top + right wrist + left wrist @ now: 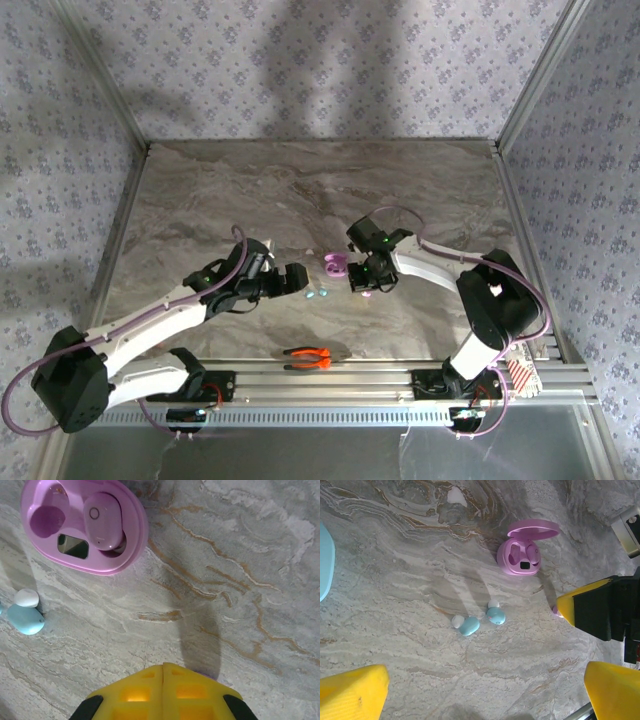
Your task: Insert the wireless bluetooth earbuds into the charging case
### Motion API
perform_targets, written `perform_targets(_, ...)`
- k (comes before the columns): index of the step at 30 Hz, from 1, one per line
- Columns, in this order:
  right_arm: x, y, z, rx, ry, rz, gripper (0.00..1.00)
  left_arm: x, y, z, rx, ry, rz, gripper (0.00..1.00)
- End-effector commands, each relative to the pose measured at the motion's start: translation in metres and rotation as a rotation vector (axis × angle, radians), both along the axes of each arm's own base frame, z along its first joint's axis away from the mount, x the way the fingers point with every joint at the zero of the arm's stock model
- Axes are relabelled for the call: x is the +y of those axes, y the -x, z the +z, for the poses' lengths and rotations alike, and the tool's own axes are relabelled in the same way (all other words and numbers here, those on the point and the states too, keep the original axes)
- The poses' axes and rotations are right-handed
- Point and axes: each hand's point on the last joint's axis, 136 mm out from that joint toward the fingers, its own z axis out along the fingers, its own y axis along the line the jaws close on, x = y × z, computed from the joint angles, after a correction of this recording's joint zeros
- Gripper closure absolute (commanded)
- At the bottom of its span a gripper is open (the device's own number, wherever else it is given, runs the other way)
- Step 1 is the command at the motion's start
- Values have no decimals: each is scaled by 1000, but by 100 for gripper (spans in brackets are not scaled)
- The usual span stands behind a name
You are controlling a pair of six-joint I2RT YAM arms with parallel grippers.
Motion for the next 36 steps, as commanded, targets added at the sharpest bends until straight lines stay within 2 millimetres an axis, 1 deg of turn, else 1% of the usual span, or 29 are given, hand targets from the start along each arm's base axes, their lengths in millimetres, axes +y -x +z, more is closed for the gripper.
perform_targets(1,-7,8,1,7,26,-16,100,0,-1,8,-17,16,-3,0)
perform_targets(3,-12,14,-1,27,44,-18,100,0,-1,7,-16,16,-2,0)
perform_targets(9,-17,19,5,18,41,-25,100,0,-1,8,-15,19,-3,0)
perform_targets(16,-28,11,18,-22,34,-67,100,0,-1,7,-12,22,-2,0)
perform_targets(22,-36,10,12,-4,37,-84,98,-1,-1,8,-11,26,-3,0)
perform_targets(31,-35,16,0,43,40,-70,98,-2,0,6,-5,34,-2,0)
perform_targets(34,-34,17,0,42,40,-64,93,-2,1,5,-2,36,-1,0)
perform_targets(36,-33,17,1,39,45,-54,87,-2,2,5,-2,38,-2,0)
